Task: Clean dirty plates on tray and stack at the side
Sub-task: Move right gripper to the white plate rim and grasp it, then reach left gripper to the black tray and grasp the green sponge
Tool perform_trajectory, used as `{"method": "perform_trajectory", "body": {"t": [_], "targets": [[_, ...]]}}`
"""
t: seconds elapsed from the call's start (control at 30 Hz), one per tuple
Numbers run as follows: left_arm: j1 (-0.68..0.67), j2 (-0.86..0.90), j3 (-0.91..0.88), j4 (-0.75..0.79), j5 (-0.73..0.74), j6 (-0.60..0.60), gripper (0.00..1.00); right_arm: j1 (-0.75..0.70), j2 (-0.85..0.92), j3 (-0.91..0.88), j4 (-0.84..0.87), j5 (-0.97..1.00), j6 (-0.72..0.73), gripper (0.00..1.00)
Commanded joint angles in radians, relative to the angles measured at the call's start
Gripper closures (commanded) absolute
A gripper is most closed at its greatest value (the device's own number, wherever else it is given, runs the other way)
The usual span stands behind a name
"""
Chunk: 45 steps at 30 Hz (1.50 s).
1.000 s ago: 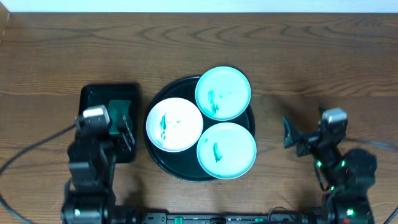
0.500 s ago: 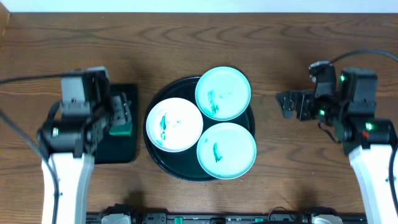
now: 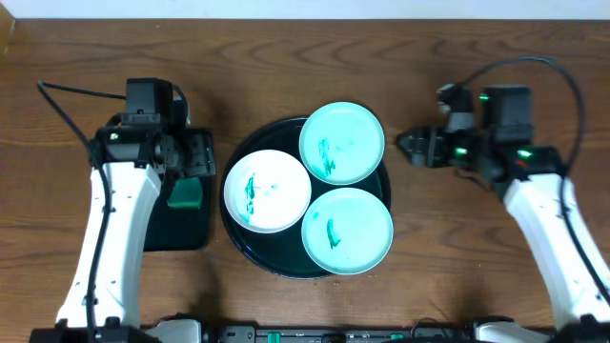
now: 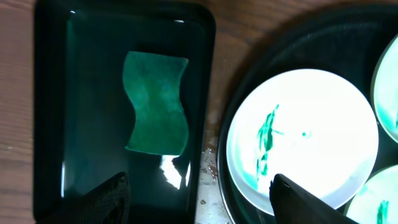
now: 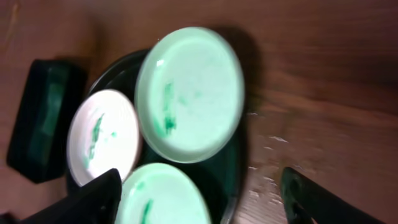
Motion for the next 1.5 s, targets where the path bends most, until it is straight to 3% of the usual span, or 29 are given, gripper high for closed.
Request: {"method": "perform_trajectory", "body": {"t": [0.0,0.17,0.4,0.63,0.77,1.33,1.47], "targets": [[-0.003,0.016,0.018,0.011,0.023,0.018,0.27,0.104,0.071,0.061,0.013,0.012,0.128,0.27],[0.01,0.015,0.018,0.023,0.016,-0.003,0.27,0.259,0.232,0.232,-0.055,0.111,0.23,0.39],[0.084,0.015,0.018,0.019,-0.011,-0.071,0.27,0.424,0.458,0.462,-0.174,0.243,0.332,0.66],[0.14,0.015,0.018,0.019,-0.024,-0.073,0.28,0.506,0.56,0.47,-0.201,0.29,0.402,0.7],[0.144,0.016,0.018,0.019,-0.053,-0.073,0.28,0.542,0.608,0.47,-0.205,0.291,0.402,0.78],[0.144,0.055,0.009,0.019,-0.053,-0.069,0.28,0.577,0.734,0.469,-0.162,0.298,0.42,0.81],[0.144,0.11,0.009,0.019,-0.052,-0.051,0.27,0.581,0.765,0.469,-0.147,0.297,0.421,0.91]]}}
